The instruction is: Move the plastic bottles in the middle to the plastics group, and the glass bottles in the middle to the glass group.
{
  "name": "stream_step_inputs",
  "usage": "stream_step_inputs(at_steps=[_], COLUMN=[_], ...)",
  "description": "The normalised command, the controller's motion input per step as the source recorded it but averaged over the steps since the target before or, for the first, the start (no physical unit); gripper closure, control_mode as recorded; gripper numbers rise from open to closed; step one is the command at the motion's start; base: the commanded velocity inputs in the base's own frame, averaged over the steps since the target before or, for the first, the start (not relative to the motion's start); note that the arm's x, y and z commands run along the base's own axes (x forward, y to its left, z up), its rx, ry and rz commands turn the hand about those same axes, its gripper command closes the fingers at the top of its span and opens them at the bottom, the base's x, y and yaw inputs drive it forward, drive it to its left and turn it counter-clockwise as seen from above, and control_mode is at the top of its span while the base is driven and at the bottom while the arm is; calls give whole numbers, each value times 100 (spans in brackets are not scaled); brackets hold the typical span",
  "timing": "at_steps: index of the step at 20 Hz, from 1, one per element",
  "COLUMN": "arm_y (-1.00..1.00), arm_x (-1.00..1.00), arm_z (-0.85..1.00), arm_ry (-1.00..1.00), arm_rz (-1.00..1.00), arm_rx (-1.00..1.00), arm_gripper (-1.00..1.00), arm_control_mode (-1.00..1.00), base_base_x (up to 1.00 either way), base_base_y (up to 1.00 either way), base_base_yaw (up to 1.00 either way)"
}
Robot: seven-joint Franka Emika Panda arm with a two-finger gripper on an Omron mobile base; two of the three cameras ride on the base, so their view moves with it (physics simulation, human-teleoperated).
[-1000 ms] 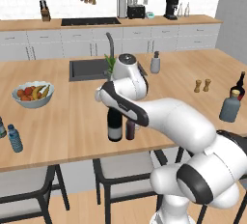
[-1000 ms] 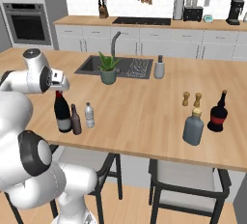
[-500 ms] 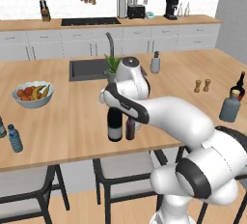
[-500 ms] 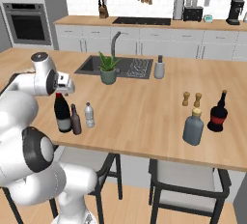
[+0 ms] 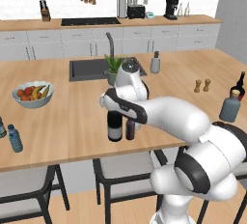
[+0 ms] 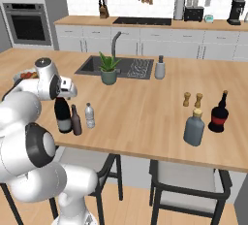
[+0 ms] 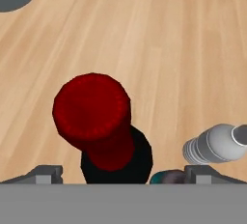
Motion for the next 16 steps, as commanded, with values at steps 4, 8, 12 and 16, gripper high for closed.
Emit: stream_step_inputs(at_steps=[4,8,12,16], arm_y=[4,8,5,0], arm_x=[0,8,12,10], arm_z=[-12,-15,-9,-10], arm_ry=[0,0,0,0], arm_rz=[0,1,1,0], arm_rx=[0,0,0,0], arm_gripper=[-100,-100,-100,-100], arm_control_mode=[-100,-100,-100,-100], base_base_x=[0,0,0,0], base_base_y=[0,0,0,0], base_base_yaw=[0,0,0,0])
